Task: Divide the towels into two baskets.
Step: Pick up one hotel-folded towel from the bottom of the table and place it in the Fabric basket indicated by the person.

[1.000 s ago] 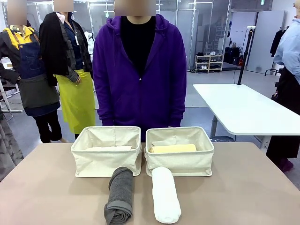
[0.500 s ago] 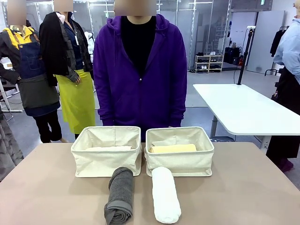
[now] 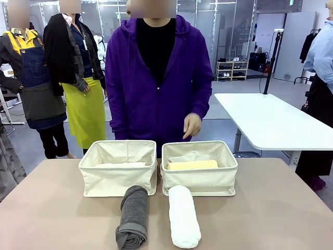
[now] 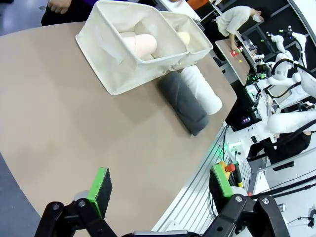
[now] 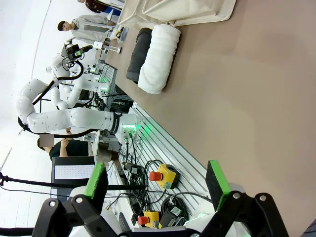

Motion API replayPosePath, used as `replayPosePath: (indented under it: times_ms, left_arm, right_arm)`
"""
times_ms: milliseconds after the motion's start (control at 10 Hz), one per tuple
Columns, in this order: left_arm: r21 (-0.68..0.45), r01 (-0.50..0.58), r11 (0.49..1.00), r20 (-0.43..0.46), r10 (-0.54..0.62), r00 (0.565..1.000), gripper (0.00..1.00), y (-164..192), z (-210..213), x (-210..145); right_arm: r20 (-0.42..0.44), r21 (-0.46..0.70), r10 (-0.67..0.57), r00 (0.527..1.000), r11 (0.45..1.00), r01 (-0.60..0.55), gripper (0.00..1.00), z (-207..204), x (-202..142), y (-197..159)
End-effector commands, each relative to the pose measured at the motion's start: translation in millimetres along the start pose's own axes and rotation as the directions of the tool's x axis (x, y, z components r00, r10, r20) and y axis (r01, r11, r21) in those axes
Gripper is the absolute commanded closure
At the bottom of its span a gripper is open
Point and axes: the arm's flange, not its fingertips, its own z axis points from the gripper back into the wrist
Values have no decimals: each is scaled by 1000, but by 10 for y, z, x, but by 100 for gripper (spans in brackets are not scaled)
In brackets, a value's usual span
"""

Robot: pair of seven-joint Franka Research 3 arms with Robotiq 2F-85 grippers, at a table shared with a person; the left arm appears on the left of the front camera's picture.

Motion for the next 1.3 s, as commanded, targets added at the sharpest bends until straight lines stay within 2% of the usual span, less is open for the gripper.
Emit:
replayPosePath:
  times_ms: [0, 900, 1200]
  left_arm:
    - [1, -12, 1000, 8, 12, 1000, 0, -47, 20, 13]
    - [1, -12, 1000, 8, 12, 1000, 0, -47, 20, 13]
    - [1, -12, 1000, 8, 12, 1000, 0, -47, 20, 13]
  right_arm:
    - [-5, -17, -8, 1000, 1000, 7, 0, -1, -22, 21]
    - [0, 0, 0, 1000, 1000, 0, 0, 0, 0, 0]
    - [-167, -64, 62, 984, 995, -73, 0, -537, 358, 507]
